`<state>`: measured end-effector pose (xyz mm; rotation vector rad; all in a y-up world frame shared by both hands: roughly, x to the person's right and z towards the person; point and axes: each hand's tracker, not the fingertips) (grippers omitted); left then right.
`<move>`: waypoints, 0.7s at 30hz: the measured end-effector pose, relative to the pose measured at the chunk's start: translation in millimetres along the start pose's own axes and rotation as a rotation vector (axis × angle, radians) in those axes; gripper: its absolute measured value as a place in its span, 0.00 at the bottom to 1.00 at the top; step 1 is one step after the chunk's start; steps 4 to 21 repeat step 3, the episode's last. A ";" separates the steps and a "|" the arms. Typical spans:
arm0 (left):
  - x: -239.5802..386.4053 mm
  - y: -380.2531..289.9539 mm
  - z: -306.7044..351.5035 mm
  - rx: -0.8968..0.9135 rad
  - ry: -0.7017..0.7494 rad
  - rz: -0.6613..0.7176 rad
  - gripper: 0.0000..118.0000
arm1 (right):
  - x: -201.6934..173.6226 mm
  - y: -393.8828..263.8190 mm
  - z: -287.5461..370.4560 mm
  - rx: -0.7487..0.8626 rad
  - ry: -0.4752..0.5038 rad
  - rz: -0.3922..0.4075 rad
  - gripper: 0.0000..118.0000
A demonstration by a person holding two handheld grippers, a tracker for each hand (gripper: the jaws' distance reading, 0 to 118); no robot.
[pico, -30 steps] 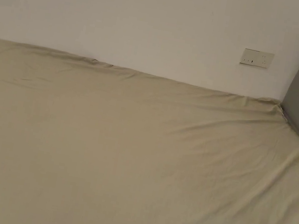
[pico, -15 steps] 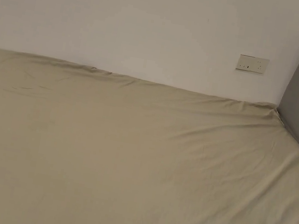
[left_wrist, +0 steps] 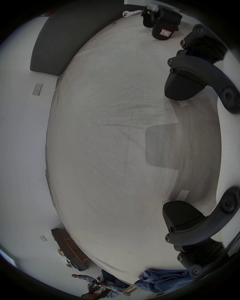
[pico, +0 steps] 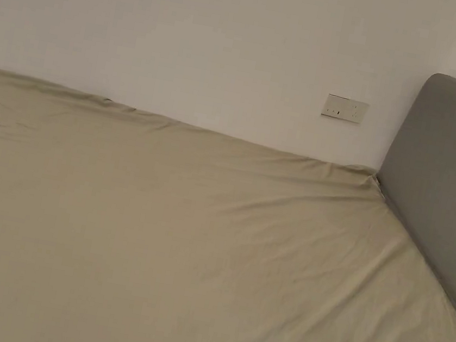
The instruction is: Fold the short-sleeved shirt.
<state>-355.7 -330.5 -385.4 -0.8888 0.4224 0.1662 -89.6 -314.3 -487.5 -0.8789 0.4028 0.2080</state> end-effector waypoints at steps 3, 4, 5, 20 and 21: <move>0.4 0.6 2.4 -0.001 0.000 0.000 1.00 | 0.3 -0.8 0.0 0.000 -0.001 0.001 1.00; 0.4 0.6 2.4 -0.001 0.000 0.000 1.00 | 0.3 -0.8 0.0 0.000 -0.001 0.001 1.00; 0.4 0.6 2.4 -0.001 0.000 0.000 1.00 | 0.3 -0.8 0.0 0.000 -0.001 0.001 1.00; 0.4 0.6 2.4 -0.001 0.000 0.000 1.00 | 0.3 -0.8 0.0 0.000 -0.001 0.001 1.00; 0.4 0.6 2.4 -0.001 0.000 0.000 1.00 | 0.3 -0.8 0.0 0.000 -0.001 0.001 1.00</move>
